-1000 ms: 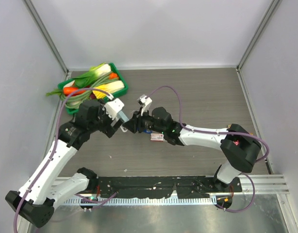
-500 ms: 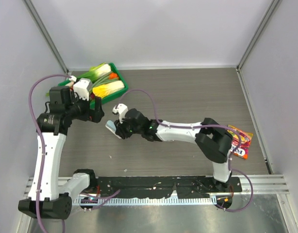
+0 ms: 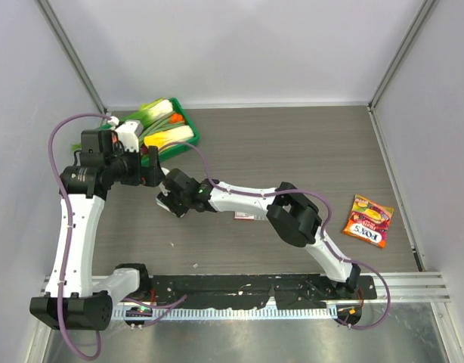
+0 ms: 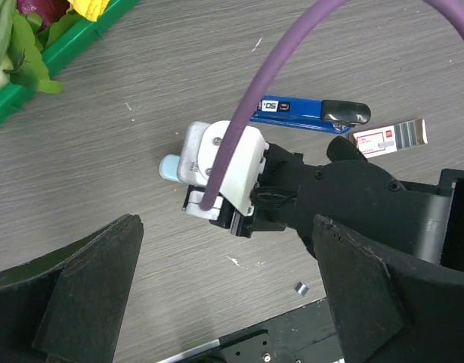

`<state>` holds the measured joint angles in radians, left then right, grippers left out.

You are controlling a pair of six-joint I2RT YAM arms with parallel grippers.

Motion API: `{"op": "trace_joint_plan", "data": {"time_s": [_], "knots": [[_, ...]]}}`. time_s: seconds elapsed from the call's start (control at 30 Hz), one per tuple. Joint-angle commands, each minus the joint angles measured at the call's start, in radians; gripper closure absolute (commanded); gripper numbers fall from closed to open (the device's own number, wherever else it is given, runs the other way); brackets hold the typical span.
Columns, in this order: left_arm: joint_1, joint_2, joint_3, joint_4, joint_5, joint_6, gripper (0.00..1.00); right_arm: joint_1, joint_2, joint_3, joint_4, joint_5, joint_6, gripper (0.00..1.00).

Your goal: Unload the staples from the stapler

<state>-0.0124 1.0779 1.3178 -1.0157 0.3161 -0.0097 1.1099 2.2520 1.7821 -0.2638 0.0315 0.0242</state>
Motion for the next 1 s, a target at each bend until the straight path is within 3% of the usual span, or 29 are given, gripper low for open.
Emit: {"op": "trace_joint_plan", "data": {"time_s": [0.0,0.23,0.57,0.67,0.7,0.77,0.8,0.83,0.97], "knots": [[-0.001,-0.013,-0.005,-0.006,0.026,-0.016,0.00,0.007,0.012,0.112,-0.071,-0.007,-0.056,0.85],[0.008,-0.026,-0.032,0.038,-0.002,-0.079,0.00,0.007,-0.067,-0.005,0.001,-0.008,-0.064,0.32],[0.087,-0.015,-0.031,0.118,-0.015,-0.170,0.00,0.007,-0.317,-0.272,0.169,-0.002,-0.047,0.27],[0.094,-0.006,-0.031,0.123,-0.011,-0.174,0.00,0.010,-0.429,-0.372,0.205,-0.086,-0.026,0.35],[0.094,-0.004,-0.034,0.124,-0.009,-0.176,0.00,0.014,-0.460,-0.424,0.213,-0.113,-0.001,0.49],[0.095,0.005,-0.040,0.126,-0.009,-0.174,0.00,0.048,-0.540,-0.479,0.216,-0.166,0.017,0.62],[0.094,0.010,-0.043,0.124,-0.012,-0.171,0.00,0.060,-0.563,-0.547,0.236,-0.180,0.032,0.77],[0.095,0.013,-0.049,0.123,-0.012,-0.164,0.00,0.073,-0.587,-0.581,0.250,-0.202,0.049,0.83],[0.095,0.024,-0.068,0.124,-0.014,-0.153,0.00,0.105,-0.698,-0.754,0.383,-0.320,0.216,0.92]]}}
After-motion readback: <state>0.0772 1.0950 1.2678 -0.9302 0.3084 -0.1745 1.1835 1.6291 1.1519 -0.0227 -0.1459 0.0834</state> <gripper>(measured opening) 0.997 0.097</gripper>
